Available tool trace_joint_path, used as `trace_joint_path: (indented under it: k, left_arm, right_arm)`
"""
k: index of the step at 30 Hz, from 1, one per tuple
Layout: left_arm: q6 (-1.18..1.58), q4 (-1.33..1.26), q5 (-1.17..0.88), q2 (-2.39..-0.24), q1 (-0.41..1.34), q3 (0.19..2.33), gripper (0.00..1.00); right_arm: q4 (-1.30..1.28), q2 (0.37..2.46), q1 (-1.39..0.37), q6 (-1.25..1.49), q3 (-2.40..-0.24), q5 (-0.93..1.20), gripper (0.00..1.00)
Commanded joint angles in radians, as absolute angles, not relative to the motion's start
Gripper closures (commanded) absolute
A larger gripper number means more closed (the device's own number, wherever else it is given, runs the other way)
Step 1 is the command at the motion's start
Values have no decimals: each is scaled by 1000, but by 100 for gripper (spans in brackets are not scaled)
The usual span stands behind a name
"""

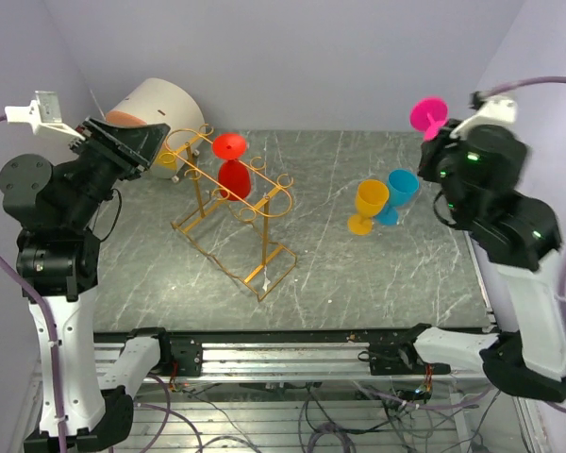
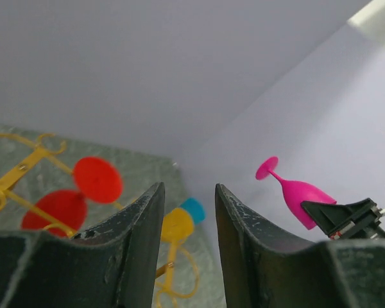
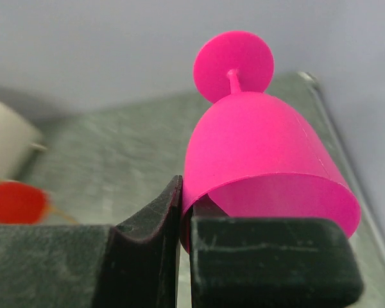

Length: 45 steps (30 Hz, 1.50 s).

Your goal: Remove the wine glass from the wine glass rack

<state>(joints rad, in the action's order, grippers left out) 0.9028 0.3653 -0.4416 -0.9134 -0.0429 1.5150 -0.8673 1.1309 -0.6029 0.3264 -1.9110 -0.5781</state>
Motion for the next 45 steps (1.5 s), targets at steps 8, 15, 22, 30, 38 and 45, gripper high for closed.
trace_joint_path:
  k: [8,15,22,30,38,45]
  left_arm:
    - [662,581,-430,-917,-41,1424,56]
    - [573,629,-396,-858,-41,1399,58]
    - [534,642,-331,-806,-28,1368,59]
    - [518,625,-357,-820,-27,1328,59]
    - [513,611,-370,-815,-12,1305,60]
    - [518,614,-380,-808,-5,1319,59]
  right_arm:
    - [-1074,1454,-466,197,-2235,-726,100]
    - [-1080,1753,-83,266,-2432,-201,100]
    - [-1073,1870,315,375,-2329,65,100]
    - [-965,1733,329,371,-1912,36,100]
    - [-950,1681,301,327,-1681,54,100]
    - [-943,1702,237,297,-1609,35,100]
